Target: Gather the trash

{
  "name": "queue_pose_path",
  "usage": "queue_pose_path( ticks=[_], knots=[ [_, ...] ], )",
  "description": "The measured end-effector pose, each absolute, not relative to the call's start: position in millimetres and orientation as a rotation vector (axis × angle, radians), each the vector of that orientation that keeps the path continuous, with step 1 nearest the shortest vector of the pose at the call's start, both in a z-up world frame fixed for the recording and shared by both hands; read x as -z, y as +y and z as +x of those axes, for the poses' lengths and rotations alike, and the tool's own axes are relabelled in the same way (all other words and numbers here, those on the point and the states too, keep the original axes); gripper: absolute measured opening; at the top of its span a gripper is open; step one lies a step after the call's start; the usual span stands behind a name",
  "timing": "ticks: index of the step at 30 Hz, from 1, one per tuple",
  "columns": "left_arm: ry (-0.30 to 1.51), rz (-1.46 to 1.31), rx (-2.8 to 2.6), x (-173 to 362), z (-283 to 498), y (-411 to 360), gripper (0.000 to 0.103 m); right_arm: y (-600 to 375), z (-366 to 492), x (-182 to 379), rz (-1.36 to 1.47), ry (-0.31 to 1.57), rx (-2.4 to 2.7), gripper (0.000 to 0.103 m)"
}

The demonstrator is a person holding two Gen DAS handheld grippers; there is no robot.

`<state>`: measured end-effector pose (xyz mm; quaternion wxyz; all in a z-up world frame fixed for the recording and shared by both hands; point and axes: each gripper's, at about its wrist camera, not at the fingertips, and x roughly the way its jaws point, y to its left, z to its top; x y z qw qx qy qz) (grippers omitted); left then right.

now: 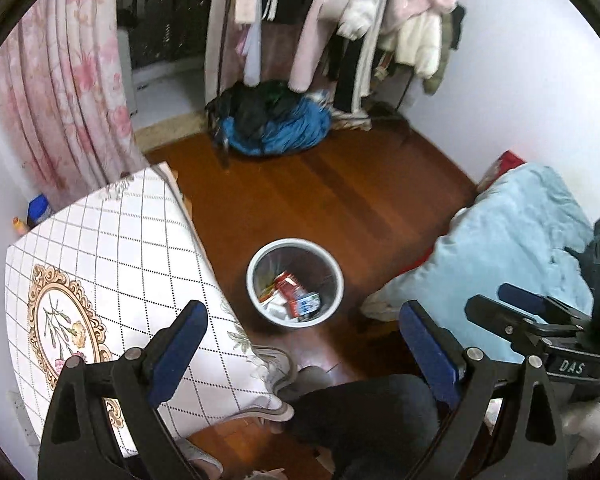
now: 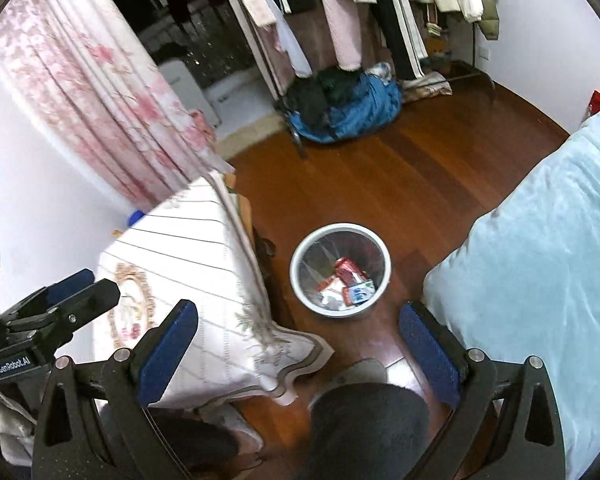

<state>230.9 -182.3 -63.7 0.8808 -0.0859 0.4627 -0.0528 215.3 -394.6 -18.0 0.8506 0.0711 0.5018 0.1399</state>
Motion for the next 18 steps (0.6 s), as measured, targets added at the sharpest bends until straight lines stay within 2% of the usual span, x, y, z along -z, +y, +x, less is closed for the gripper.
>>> queue_pose_path(
  ticks=[10, 18],
  knots=[
    [0.908, -0.215, 0.154, 22.9, 180.3, -178.7, 0.098, -400.9, 164.0, -35.4, 0.165, 1.002, -0.363, 0.102],
    [0.882, -0.215, 0.169, 10.6, 165.1, -179.0, 0.098, -401.7, 151.9, -52.2, 0.162, 0.994, -0.383, 0.102]
  ],
)
